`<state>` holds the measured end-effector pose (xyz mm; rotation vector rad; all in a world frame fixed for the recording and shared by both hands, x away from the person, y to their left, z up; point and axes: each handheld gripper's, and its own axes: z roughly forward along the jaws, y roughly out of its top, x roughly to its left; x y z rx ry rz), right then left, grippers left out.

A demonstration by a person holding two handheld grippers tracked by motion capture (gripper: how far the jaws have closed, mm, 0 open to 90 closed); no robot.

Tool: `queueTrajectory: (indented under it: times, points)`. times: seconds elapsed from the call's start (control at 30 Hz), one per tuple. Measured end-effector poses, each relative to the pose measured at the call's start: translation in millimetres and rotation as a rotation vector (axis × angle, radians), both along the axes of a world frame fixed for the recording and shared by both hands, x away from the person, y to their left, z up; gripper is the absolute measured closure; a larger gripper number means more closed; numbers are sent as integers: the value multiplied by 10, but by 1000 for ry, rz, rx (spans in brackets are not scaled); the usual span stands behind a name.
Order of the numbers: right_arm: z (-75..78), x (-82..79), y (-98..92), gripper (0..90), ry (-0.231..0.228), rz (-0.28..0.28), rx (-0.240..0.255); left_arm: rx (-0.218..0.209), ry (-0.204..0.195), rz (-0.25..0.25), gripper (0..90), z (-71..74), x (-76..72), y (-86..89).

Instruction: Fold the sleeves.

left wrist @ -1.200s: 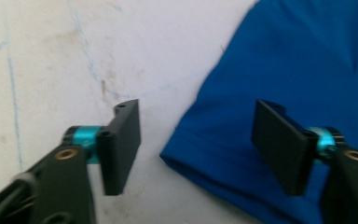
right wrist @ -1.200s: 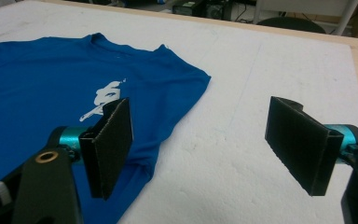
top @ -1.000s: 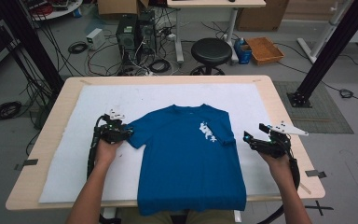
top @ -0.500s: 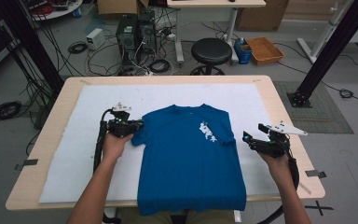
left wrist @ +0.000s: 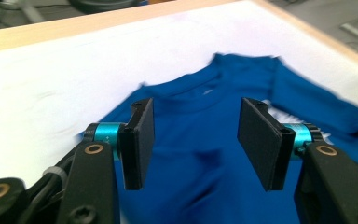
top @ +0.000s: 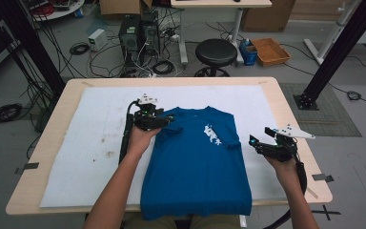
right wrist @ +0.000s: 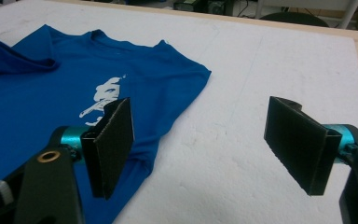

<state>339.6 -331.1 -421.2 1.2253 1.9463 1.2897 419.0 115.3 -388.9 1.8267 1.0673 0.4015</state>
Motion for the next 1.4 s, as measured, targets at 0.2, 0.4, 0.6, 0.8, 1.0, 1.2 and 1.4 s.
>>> queueTrajectory:
  times: [0.2, 0.4, 0.6, 0.8, 1.0, 1.2, 1.4]
  points:
    - [4, -3, 27, 244, 0, 7, -4, 72, 63, -52, 509, -234, -94, 193]
    - [-14, 13, 75, 247, 8, 22, -19, 49, 134, -250, 569, -449, -141, 162]
    - [-27, 18, 64, 247, 18, 18, -17, 58, 45, -197, 517, -412, -211, 202]
    - [-26, 20, 74, 252, 14, 18, -17, -86, -64, 20, 519, -395, -250, 478]
    - [-35, 26, 96, 255, 18, 22, -23, 26, -47, 117, 532, -446, -215, 454]
    - [-40, 25, 89, 255, 22, 22, -22, 192, -8, -62, 530, -558, -232, 137]
    - [-37, 17, 74, 255, 20, 21, -20, 331, -45, -148, 517, -583, -334, 48]
